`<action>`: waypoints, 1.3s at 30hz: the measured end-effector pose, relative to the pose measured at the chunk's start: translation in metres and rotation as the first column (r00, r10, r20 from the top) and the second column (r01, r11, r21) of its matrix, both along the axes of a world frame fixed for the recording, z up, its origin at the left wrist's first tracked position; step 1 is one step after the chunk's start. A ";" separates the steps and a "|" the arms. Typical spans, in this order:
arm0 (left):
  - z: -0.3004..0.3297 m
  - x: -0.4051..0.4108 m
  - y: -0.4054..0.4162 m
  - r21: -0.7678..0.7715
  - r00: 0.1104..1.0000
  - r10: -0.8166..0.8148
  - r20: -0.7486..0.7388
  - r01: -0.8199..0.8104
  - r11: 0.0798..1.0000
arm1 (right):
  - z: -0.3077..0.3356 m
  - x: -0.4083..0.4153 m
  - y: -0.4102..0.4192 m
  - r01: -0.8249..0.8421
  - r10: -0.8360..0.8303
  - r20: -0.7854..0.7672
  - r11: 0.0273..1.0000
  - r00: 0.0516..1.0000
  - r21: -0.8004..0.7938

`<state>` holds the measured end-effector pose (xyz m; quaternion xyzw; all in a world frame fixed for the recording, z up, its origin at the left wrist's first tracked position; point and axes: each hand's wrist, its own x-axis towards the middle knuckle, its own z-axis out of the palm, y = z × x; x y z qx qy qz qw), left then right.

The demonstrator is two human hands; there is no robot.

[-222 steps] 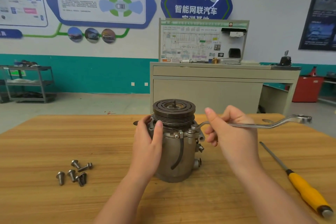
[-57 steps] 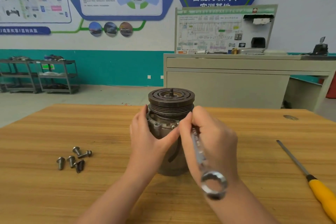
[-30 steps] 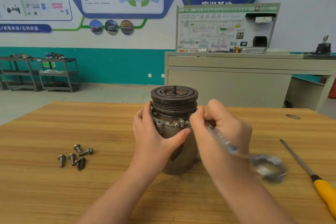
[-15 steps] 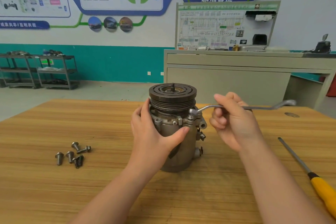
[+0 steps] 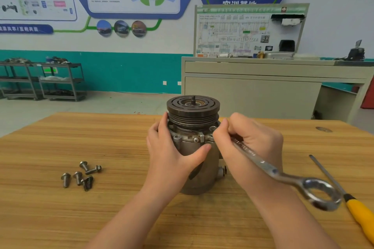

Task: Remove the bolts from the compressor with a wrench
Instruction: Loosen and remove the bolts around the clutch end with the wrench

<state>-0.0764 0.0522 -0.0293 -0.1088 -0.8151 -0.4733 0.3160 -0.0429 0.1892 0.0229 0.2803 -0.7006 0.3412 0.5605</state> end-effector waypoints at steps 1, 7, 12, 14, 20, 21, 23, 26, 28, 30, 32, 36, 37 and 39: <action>0.000 -0.001 0.000 0.001 1.000 0.009 -0.010 -0.009 1.000 | 0.001 0.001 -0.002 0.017 -0.017 -0.013 1.000 1.000 0.021; 0.000 0.001 0.001 0.036 0.999 -0.006 0.046 0.004 0.999 | -0.011 0.012 -0.022 0.171 -0.172 0.055 0.985 0.984 0.030; 0.015 0.000 0.001 0.119 0.993 -0.003 0.116 -0.011 0.993 | -0.008 0.021 -0.047 0.276 -0.314 0.268 0.946 0.911 0.171; 0.017 -0.001 0.000 0.113 0.989 -0.016 0.147 -0.001 0.994 | 0.004 0.024 -0.054 0.282 -0.336 0.340 0.938 0.878 0.200; 0.023 0.003 0.004 0.185 0.984 -0.081 0.160 0.051 0.981 | 0.023 0.014 -0.046 0.347 -0.353 0.403 0.934 0.844 0.091; 0.022 -0.003 0.004 0.186 0.978 -0.105 0.177 0.072 0.980 | 0.021 0.015 -0.048 0.352 -0.357 0.394 0.932 0.847 0.090; 0.023 -0.009 0.002 0.128 0.975 -0.059 0.213 0.032 0.991 | 0.012 0.020 -0.052 0.349 -0.357 0.359 0.933 0.862 0.089; 0.019 -0.003 0.004 0.048 0.986 0.002 0.166 -0.010 0.999 | 0.000 0.021 -0.045 0.299 -0.281 0.318 0.954 0.906 -0.009; 0.012 0.005 0.003 0.027 0.998 0.017 0.057 -0.019 0.999 | -0.006 0.020 -0.031 0.202 -0.144 0.324 0.967 0.935 -0.154; 0.001 0.001 0.001 0.008 0.999 0.032 -0.004 -0.032 0.999 | -0.007 0.015 -0.011 0.055 0.097 0.431 0.943 0.897 -0.327; -0.002 -0.004 0.001 0.012 0.998 0.042 -0.045 -0.041 0.999 | -0.003 0.006 0.014 -0.137 0.474 0.504 0.812 0.722 -0.567; -0.004 -0.006 0.001 0.030 0.998 0.021 -0.066 -0.019 0.999 | 0.004 -0.022 0.051 -0.218 0.895 0.395 0.435 0.207 -0.873; -0.005 -0.008 0.001 0.027 0.996 0.024 -0.080 -0.022 0.999 | 0.005 -0.029 0.053 -0.190 0.914 0.385 0.403 0.128 -0.895; -0.005 -0.007 0.000 0.030 0.997 0.010 -0.081 -0.008 1.000 | 0.008 -0.040 0.049 -0.137 0.932 0.358 0.362 0.056 -0.922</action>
